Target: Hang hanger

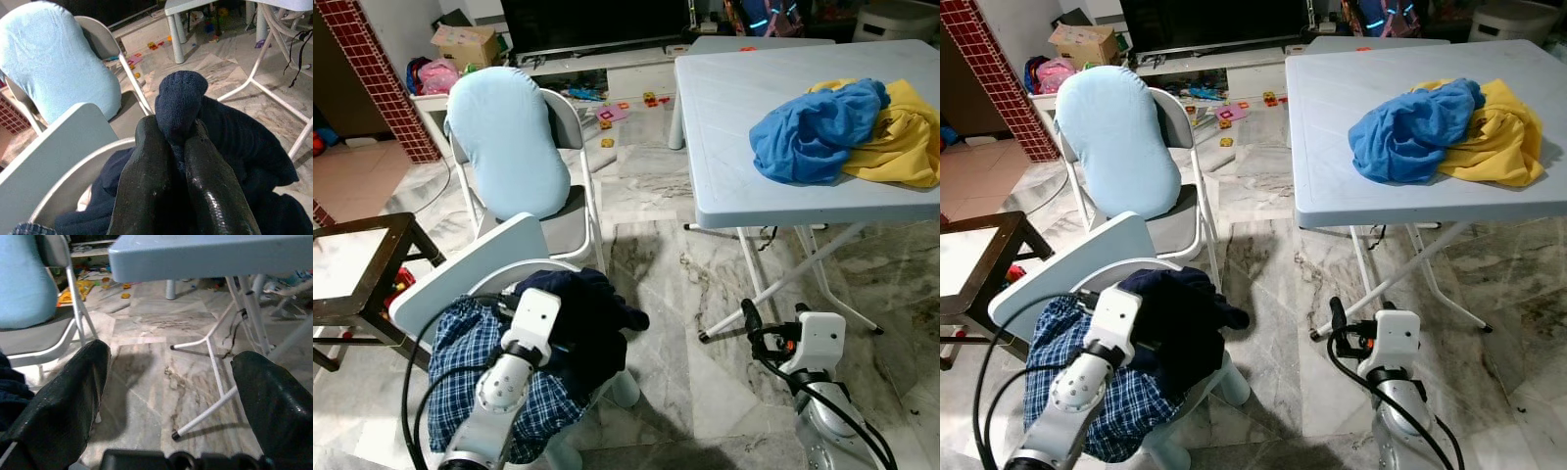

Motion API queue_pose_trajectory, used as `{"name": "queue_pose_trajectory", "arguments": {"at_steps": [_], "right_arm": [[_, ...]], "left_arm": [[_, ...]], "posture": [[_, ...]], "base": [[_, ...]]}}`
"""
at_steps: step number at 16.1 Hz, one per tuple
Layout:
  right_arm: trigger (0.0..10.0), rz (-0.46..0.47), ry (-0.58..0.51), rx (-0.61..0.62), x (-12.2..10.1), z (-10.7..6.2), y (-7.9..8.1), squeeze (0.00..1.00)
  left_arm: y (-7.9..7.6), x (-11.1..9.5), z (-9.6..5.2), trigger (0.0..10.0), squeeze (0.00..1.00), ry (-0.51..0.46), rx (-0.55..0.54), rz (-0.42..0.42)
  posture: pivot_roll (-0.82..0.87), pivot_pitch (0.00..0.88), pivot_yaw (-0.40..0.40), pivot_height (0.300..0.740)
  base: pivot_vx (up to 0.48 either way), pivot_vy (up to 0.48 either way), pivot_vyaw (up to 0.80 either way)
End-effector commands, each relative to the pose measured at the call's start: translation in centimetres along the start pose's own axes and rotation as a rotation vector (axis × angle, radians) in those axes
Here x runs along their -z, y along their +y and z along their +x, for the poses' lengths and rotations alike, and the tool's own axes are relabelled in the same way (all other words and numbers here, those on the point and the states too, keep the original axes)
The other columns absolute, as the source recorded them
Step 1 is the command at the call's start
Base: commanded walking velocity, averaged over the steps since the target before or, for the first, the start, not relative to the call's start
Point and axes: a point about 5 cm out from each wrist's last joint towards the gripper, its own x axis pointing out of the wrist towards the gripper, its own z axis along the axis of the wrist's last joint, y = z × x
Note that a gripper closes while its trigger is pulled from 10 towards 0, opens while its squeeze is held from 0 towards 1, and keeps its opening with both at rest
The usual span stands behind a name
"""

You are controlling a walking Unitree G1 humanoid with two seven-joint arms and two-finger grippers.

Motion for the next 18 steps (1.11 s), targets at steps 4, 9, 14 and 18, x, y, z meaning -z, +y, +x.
{"name": "queue_pose_trajectory", "arguments": {"at_steps": [4,9,14,18], "right_arm": [[10.0,-0.03,-0.034,-0.117,-1.4,1.0,1.7,0.0],[10.0,-0.025,-0.043,-0.137,-1.6,1.2,1.9,0.0],[10.0,-0.05,-0.037,-0.138,-1.4,0.9,1.7,0.0],[10.0,-0.066,-0.047,-0.148,-1.6,1.0,1.8,0.0]], "left_arm": [[0.1,-0.6,0.7,10.0,0.0,-0.044,-0.012,-0.003],[-0.3,-0.7,1.1,10.0,0.0,-0.06,0.0,-0.006],[-0.7,-1.0,1.4,10.0,0.0,-0.078,0.018,-0.004],[-0.8,-2.0,2.0,10.0,0.0,-0.112,0.028,0.0]], "posture": [[-0.07,0.0,0.068,0.74],[-0.08,0.0,0.067,0.74],[-0.09,0.0,0.074,0.74],[-0.1,0.0,0.078,0.74]], "base": [[0.0,-0.198,0.0],[0.0,-0.408,0.0],[0.0,-0.436,0.0],[0.0,-0.433,0.0]]}}
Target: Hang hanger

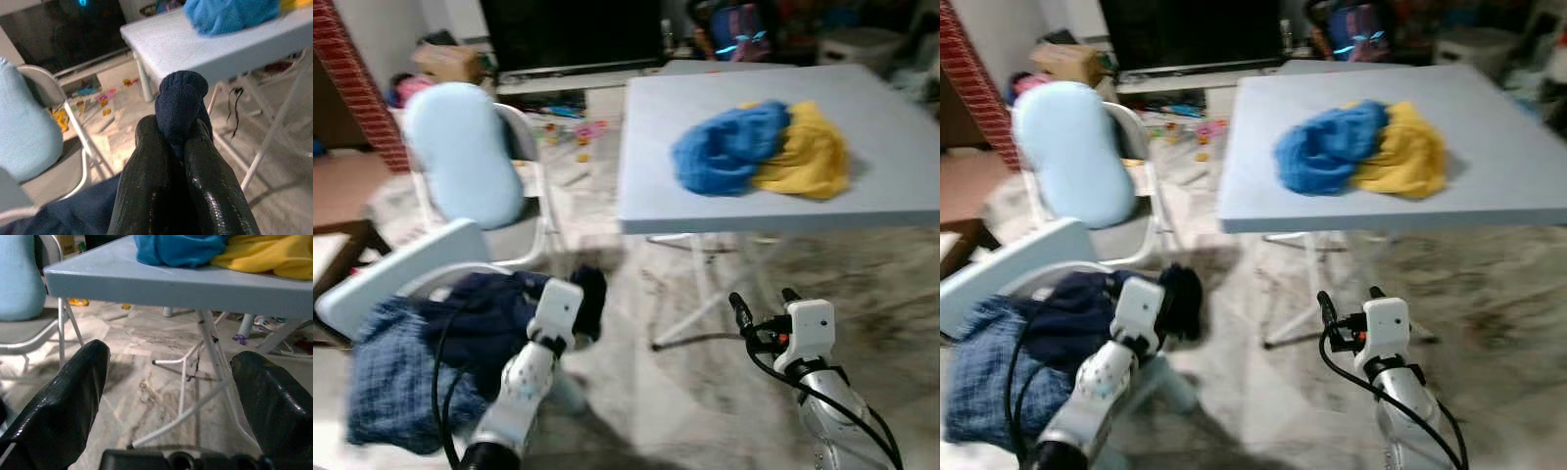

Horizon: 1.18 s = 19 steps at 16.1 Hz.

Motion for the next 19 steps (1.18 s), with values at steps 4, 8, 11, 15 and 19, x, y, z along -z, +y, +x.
{"name": "queue_pose_trajectory", "arguments": {"at_steps": [4,8,11,15,19], "right_arm": [[10.0,-0.001,-0.028,-0.025,-0.5,0.4,0.7,0.0],[10.0,-0.003,-0.024,-0.038,-0.4,0.5,0.8,0.0],[10.0,-0.006,-0.014,-0.04,-0.1,0.6,0.6,0.0],[10.0,0.015,0.023,-0.031,0.5,1.1,0.8,0.0],[10.0,0.015,0.01,-0.031,0.0,2.1,0.9,0.0]], "left_arm": [[0.7,-0.1,-0.1,10.0,0.0,-0.01,-0.011,0.01],[0.4,-0.3,0.2,10.0,0.0,-0.013,-0.023,-0.001],[0.5,-0.3,0.4,10.0,0.0,-0.016,-0.046,-0.022],[1.1,0.0,0.8,10.0,0.0,0.009,-0.092,-0.048],[1.1,-0.7,1.9,10.0,0.0,-0.006,-0.125,-0.095]], "posture": [[-0.09,0.0,0.079,0.74],[-0.09,0.0,0.064,0.74],[-0.09,0.0,0.05,0.74],[-0.09,0.0,0.047,0.74],[-0.1,0.0,0.055,0.74]], "base": [[0.0,-0.427,0.0],[0.0,-0.082,0.0],[0.0,0.0,0.0],[0.0,0.0,0.0],[0.0,0.0,-0.6]]}}
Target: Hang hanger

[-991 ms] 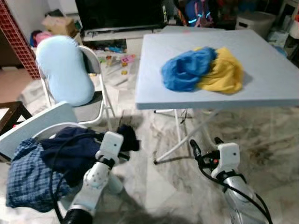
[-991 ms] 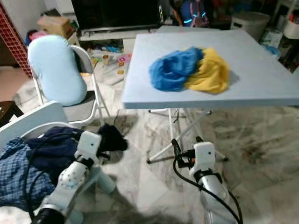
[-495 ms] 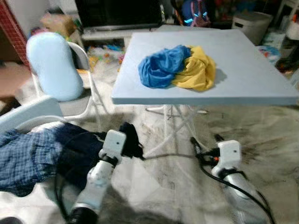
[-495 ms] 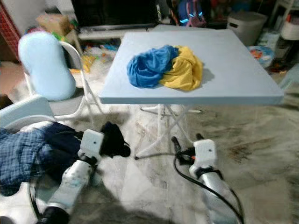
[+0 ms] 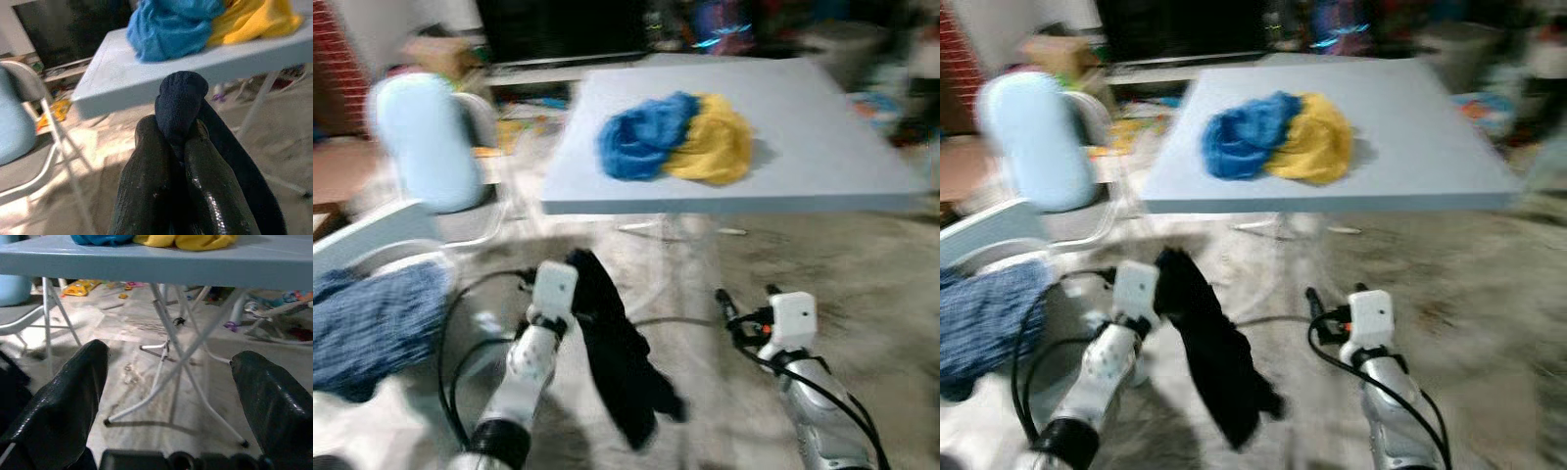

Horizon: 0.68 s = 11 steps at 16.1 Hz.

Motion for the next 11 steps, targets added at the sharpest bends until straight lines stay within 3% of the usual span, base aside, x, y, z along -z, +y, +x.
{"name": "queue_pose_trajectory", "arguments": {"at_steps": [1,3,11], "right_arm": [[10.0,-0.004,-0.011,-0.012,-0.3,0.5,0.3,0.0],[10.0,-0.01,-0.002,-0.012,-0.2,0.5,0.0,0.0],[10.0,-0.058,-0.033,0.004,-1.0,0.9,-0.3,0.0]], "left_arm": [[0.5,0.1,0.0,10.0,0.0,0.003,-0.027,-0.015],[0.3,0.2,0.1,10.0,0.0,0.008,-0.029,-0.042],[0.7,0.4,0.4,10.0,0.0,0.032,-0.05,-0.104]], "posture": [[-0.1,0.0,0.055,0.74],[-0.1,0.0,0.043,0.74],[-0.11,0.0,0.05,0.74]], "base": [[0.0,0.0,0.0],[0.0,0.0,0.0],[0.0,0.0,-0.8]]}}
